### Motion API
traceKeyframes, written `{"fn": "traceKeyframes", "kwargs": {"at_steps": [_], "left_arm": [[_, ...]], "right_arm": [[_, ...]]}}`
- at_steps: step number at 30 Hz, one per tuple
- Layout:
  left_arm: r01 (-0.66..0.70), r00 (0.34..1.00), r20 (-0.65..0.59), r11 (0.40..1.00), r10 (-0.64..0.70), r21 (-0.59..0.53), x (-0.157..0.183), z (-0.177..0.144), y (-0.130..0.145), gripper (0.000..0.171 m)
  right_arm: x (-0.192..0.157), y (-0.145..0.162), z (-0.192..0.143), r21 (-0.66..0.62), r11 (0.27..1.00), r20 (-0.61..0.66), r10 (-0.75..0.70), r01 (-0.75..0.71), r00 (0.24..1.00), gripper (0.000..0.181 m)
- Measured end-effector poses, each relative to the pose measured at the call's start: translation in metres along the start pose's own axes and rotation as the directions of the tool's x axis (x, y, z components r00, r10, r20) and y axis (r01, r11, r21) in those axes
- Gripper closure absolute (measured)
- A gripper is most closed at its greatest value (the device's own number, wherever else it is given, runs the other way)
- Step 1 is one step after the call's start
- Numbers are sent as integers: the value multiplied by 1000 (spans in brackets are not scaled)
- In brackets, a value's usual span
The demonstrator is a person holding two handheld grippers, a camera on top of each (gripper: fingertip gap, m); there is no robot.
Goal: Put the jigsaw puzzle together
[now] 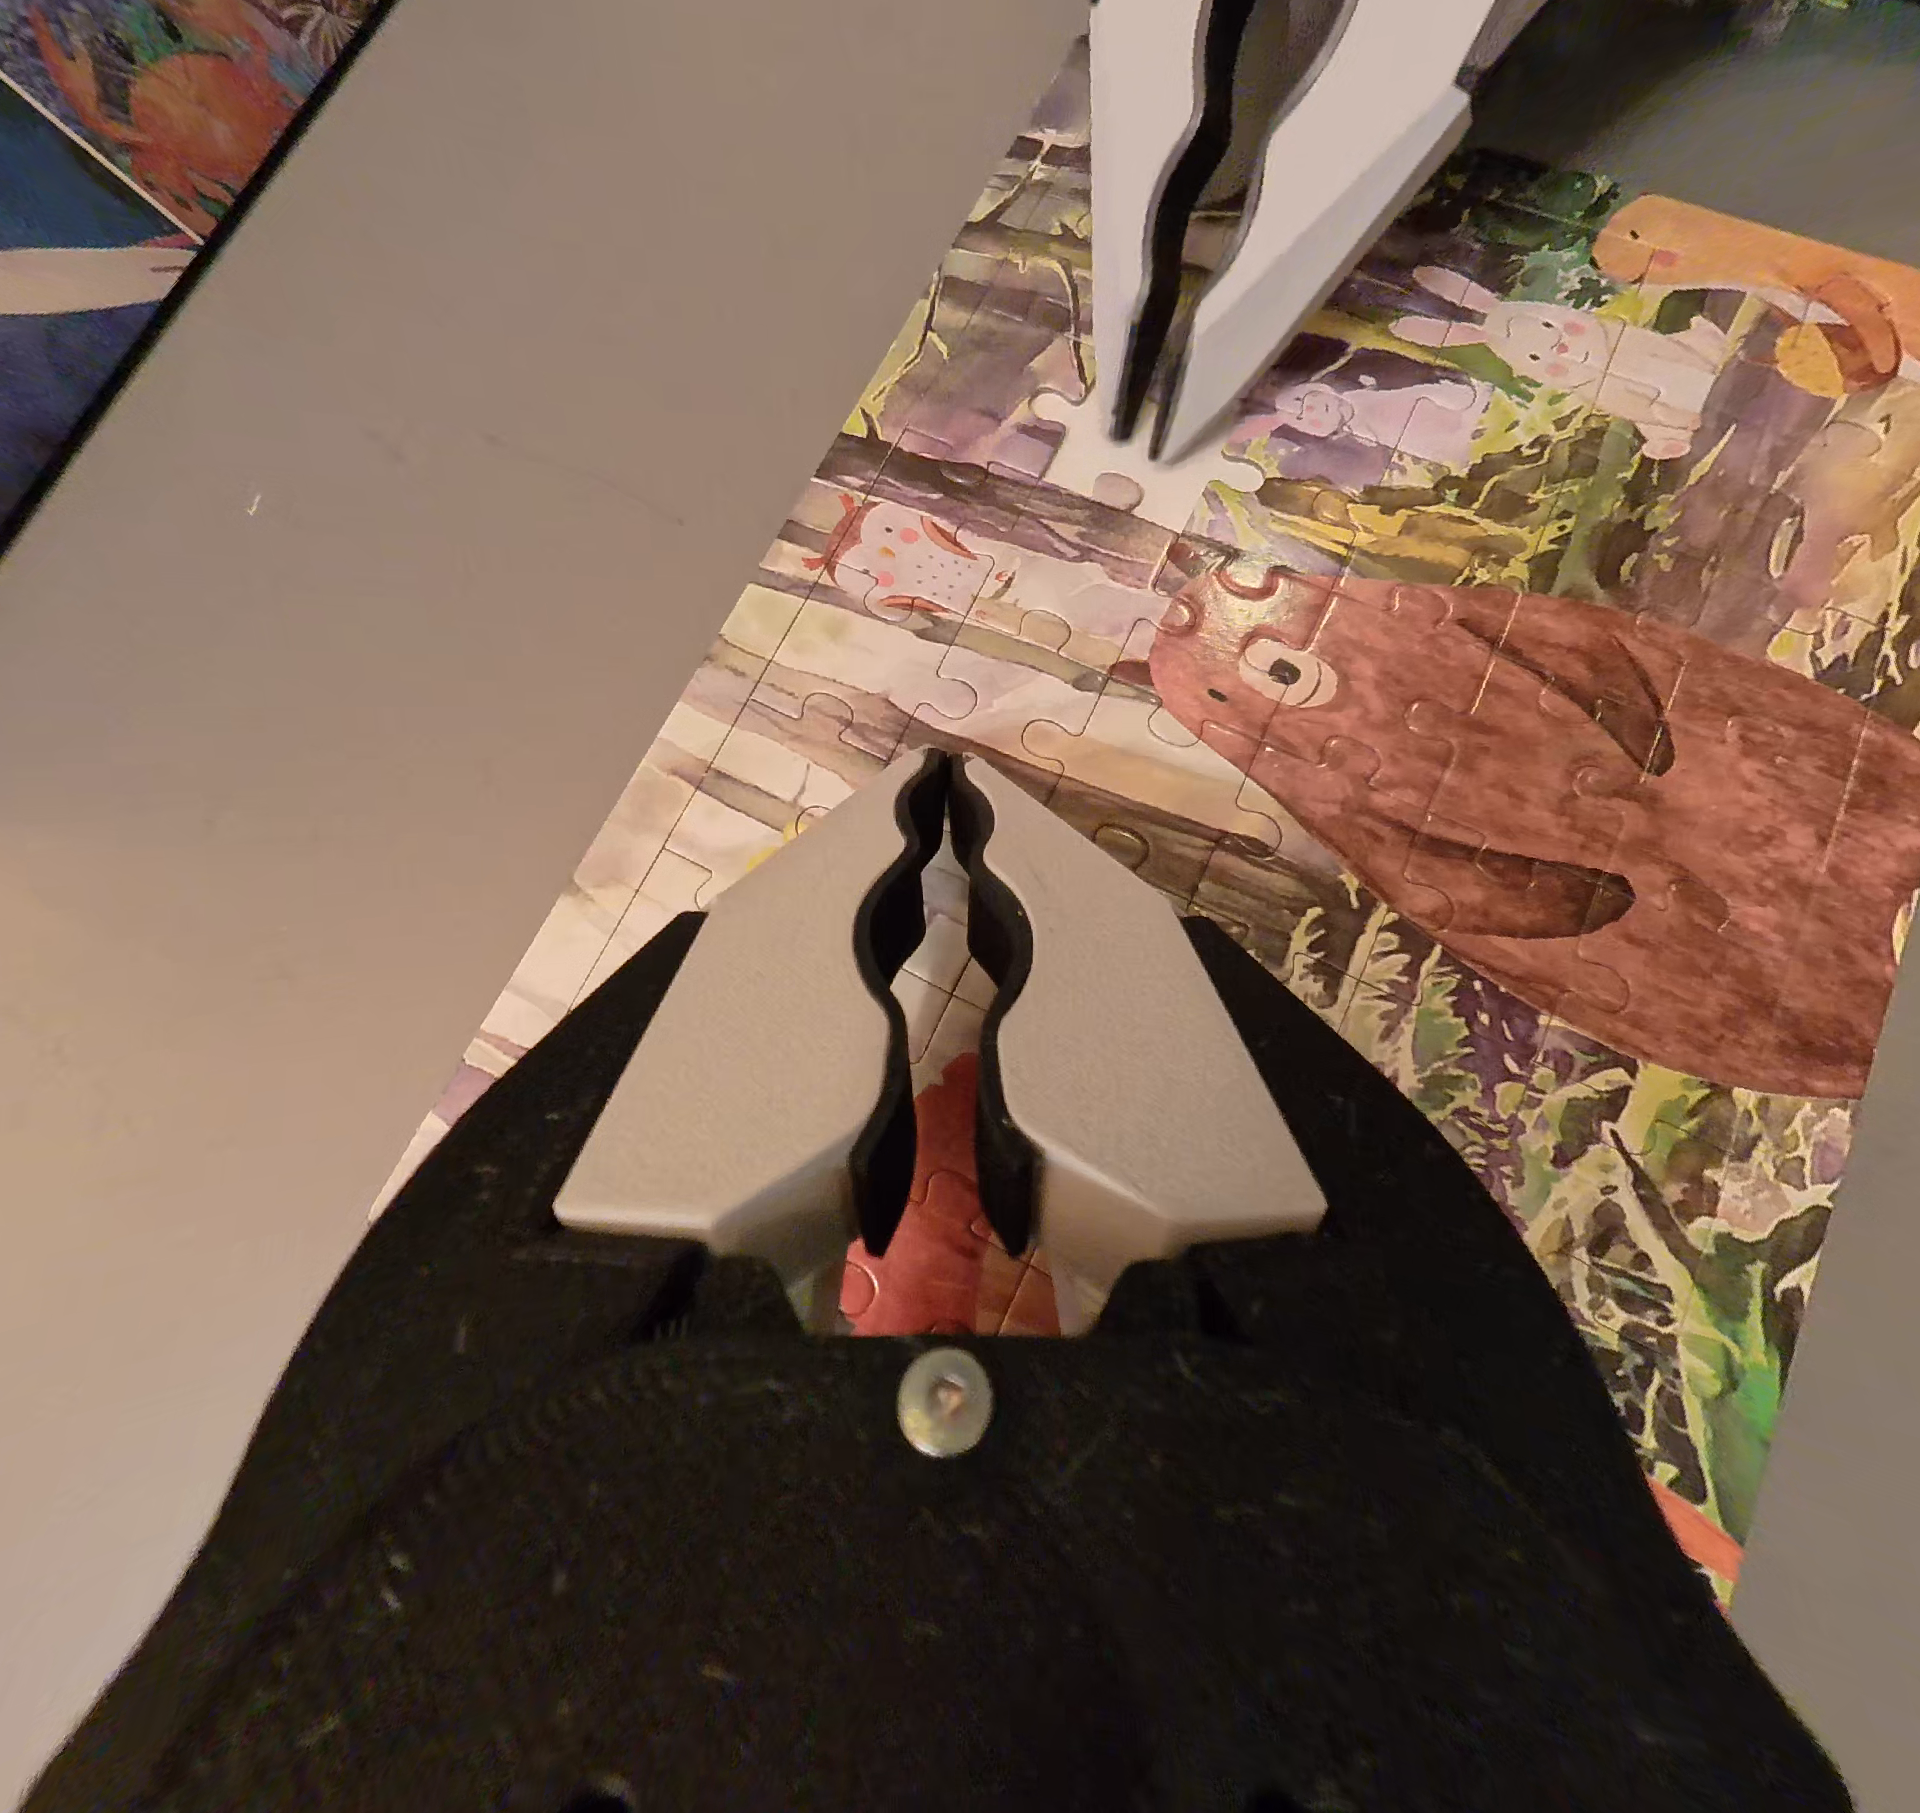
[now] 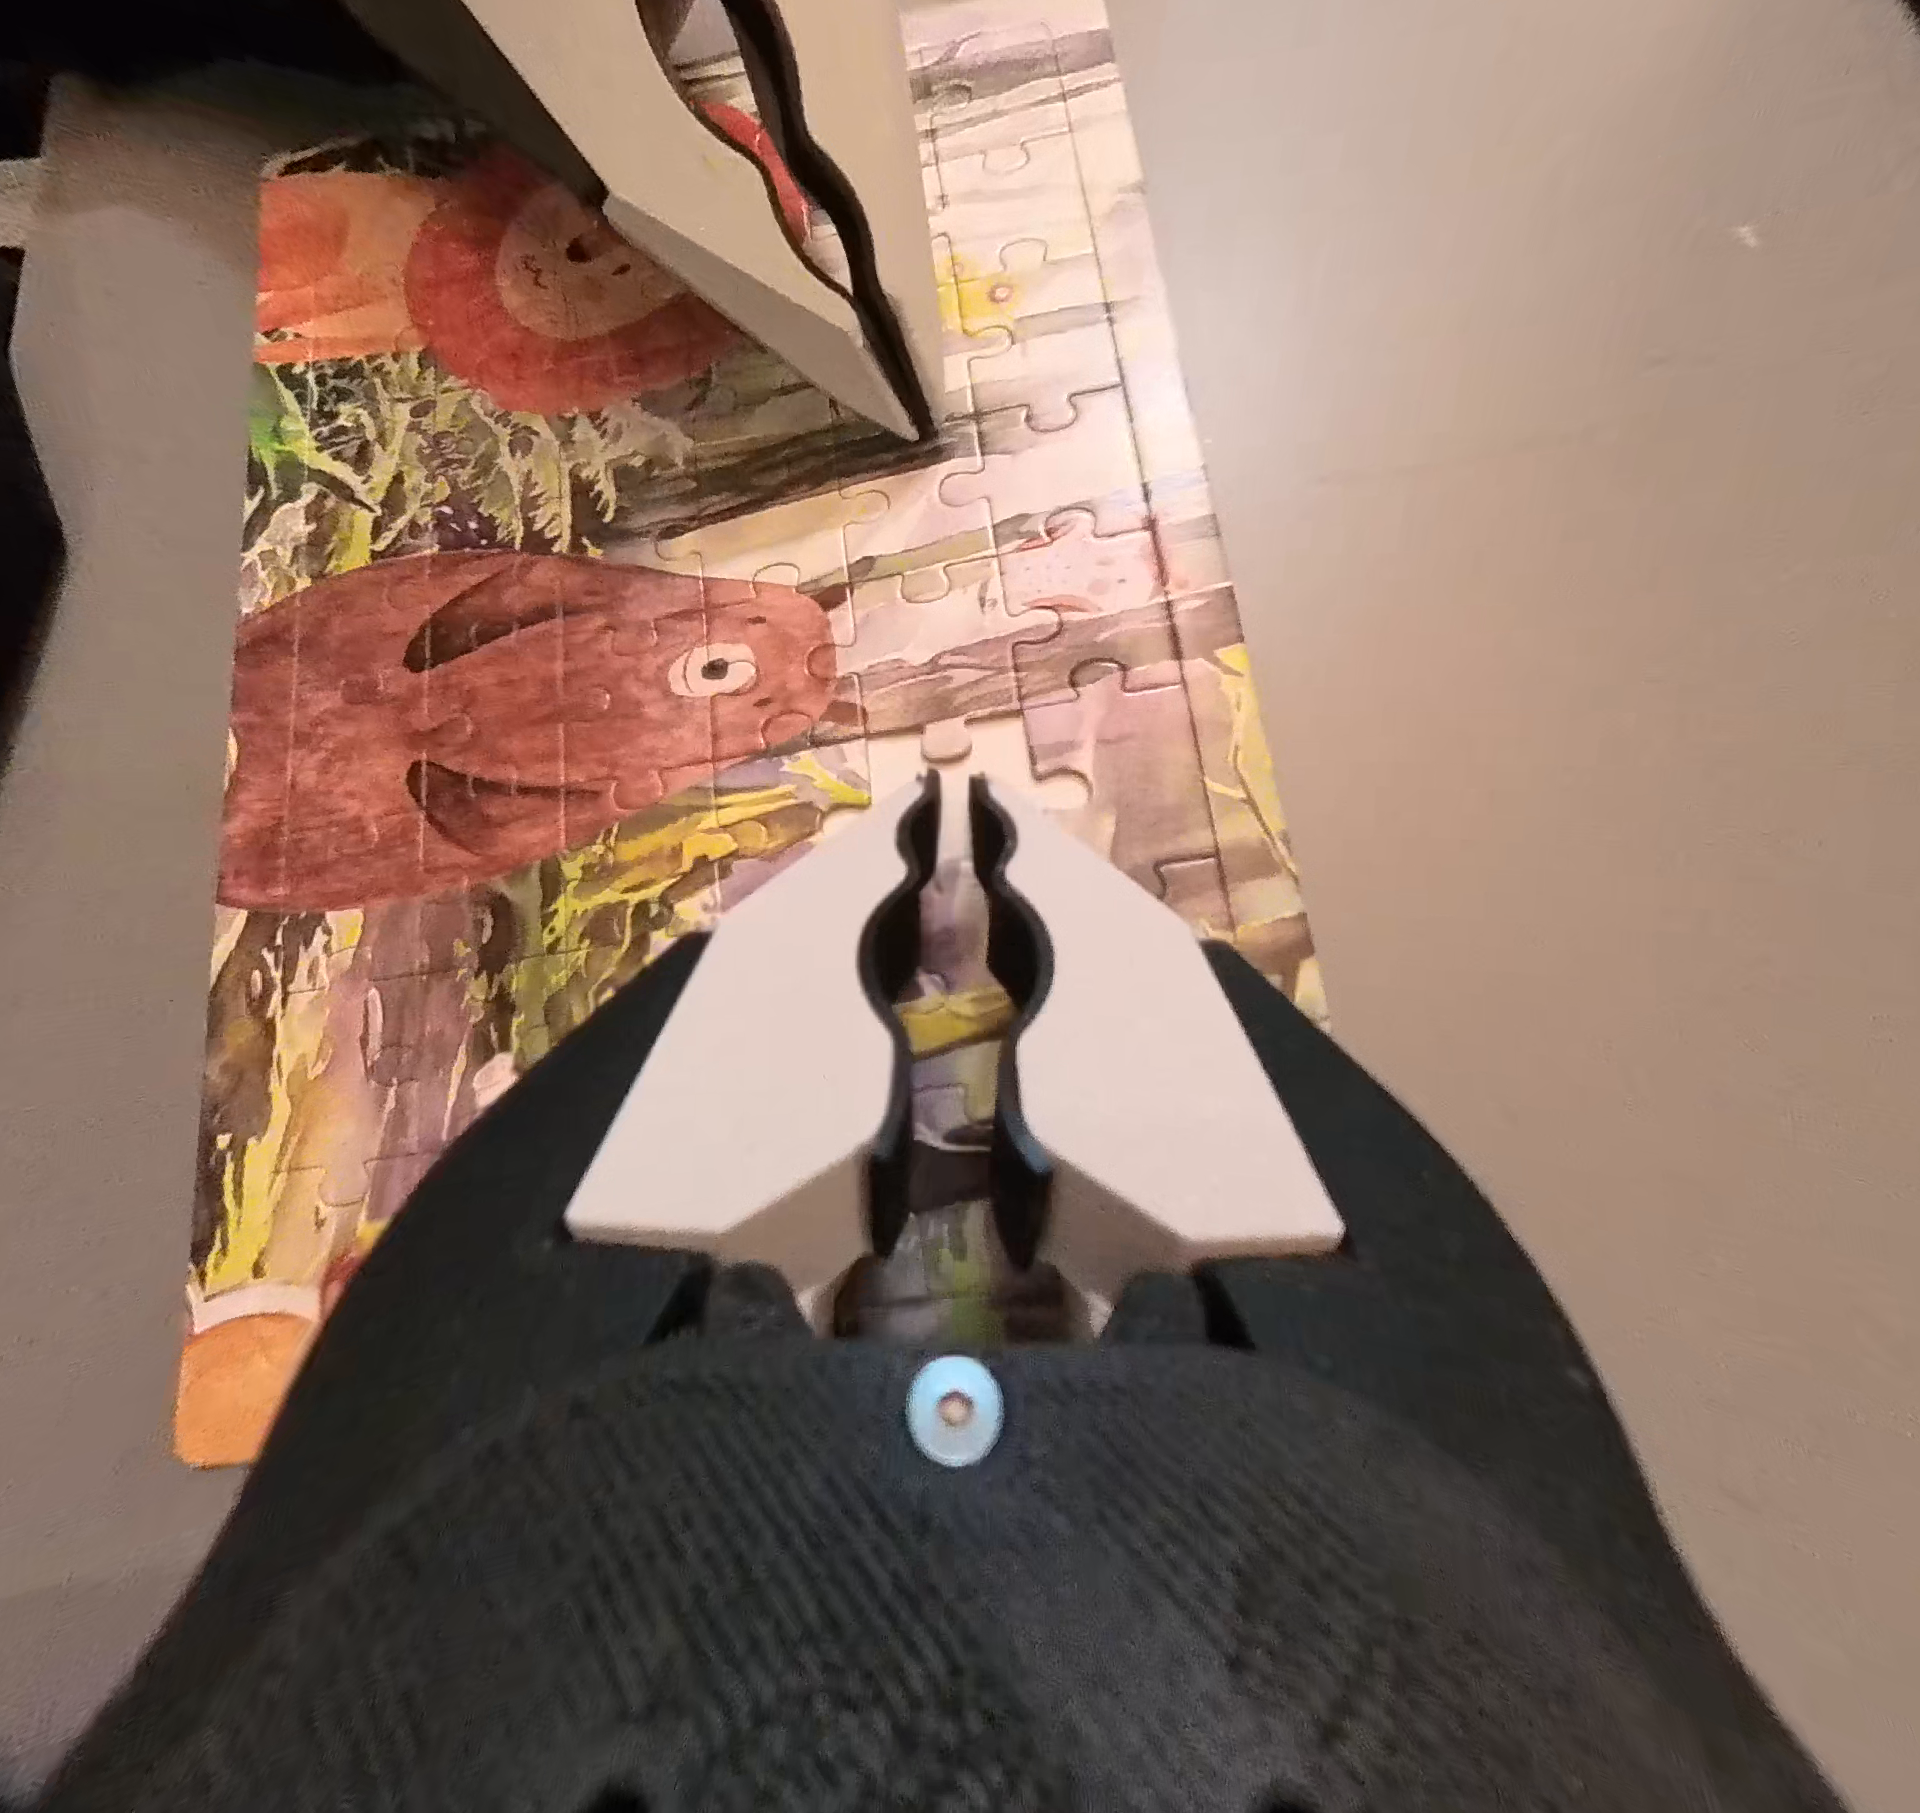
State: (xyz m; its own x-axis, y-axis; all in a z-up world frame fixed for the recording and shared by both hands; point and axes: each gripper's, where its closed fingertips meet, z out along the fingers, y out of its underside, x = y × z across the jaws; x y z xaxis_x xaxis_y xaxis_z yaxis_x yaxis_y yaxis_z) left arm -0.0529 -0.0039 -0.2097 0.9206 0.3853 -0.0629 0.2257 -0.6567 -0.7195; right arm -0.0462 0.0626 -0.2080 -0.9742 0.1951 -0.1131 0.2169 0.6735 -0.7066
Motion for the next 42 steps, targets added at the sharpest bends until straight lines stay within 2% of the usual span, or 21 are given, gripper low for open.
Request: {"fn": "traceKeyframes", "kwargs": {"at_steps": [22, 24, 27, 30, 33, 37, 42], "left_arm": [[-17, 1000, 16, 1000, 17, -4, 0, 1, 0, 171], [-15, 1000, 16, 1000, 15, -5, 0, 1, 0, 171], [28, 1000, 5, 999, -28, 18, -2, -4, -1, 171], [94, 995, 15, 990, -96, 102, -17, -18, -10, 171], [169, 985, 6, 967, -173, 192, -32, -35, -19, 171], [224, 970, 31, 934, -242, 278, -54, -52, -21, 171], [244, 961, 35, 904, -273, 351, -69, -67, -23, 171]], "right_arm": [[0, -4, 5, -13, 999, -47, -37, 36, 998, 181], [1, -6, 2, -13, 999, -66, -52, 51, 996, 177], [10, -25, -23, 98, 993, -136, -53, 66, 989, 177], [32, -40, -62, 243, 968, -257, 1, 64, 966, 176], [53, -42, -101, 356, 933, -361, 78, 60, 929, 176], [75, -34, -140, 432, 900, -467, 164, 63, 869, 174], [82, -34, -174, 503, 858, -540, 217, 105, 814, 173]]}}
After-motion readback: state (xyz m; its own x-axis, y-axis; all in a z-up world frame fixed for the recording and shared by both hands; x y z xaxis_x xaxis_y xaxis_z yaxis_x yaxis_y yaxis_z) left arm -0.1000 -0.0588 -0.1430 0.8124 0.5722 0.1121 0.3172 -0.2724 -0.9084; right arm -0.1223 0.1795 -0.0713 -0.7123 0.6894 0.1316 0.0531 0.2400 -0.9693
